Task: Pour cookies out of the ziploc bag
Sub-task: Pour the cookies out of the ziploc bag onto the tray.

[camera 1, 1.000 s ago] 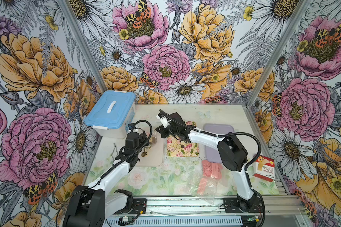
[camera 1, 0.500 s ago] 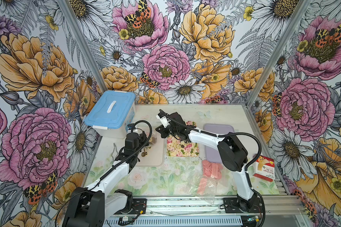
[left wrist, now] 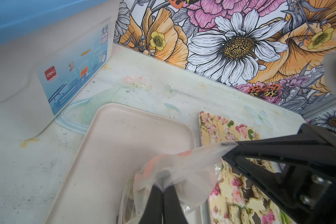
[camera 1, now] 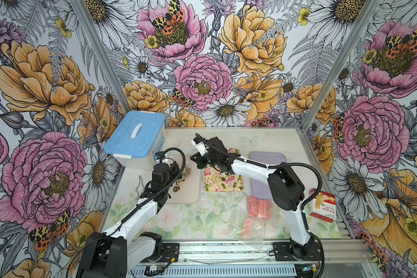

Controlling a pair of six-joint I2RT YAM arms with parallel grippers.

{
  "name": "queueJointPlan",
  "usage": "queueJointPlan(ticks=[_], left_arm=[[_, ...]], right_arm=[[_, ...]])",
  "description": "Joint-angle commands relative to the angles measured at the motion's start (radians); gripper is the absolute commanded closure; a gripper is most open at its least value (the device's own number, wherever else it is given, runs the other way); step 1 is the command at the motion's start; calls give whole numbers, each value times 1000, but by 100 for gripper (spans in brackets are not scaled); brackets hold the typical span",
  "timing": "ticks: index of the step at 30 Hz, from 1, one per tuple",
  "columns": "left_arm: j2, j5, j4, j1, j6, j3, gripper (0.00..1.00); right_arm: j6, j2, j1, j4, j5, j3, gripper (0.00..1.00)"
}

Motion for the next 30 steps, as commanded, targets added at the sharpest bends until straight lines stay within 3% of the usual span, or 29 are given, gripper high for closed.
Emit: queueJointPlan(ticks=[1, 30], left_arm=[[-26, -52, 18, 22, 12, -11, 100], [-77, -62, 34, 17, 18, -34, 100]], right_arm=[[1, -43, -25, -2, 65, -12, 100], [0, -52, -24, 17, 37, -24, 100]])
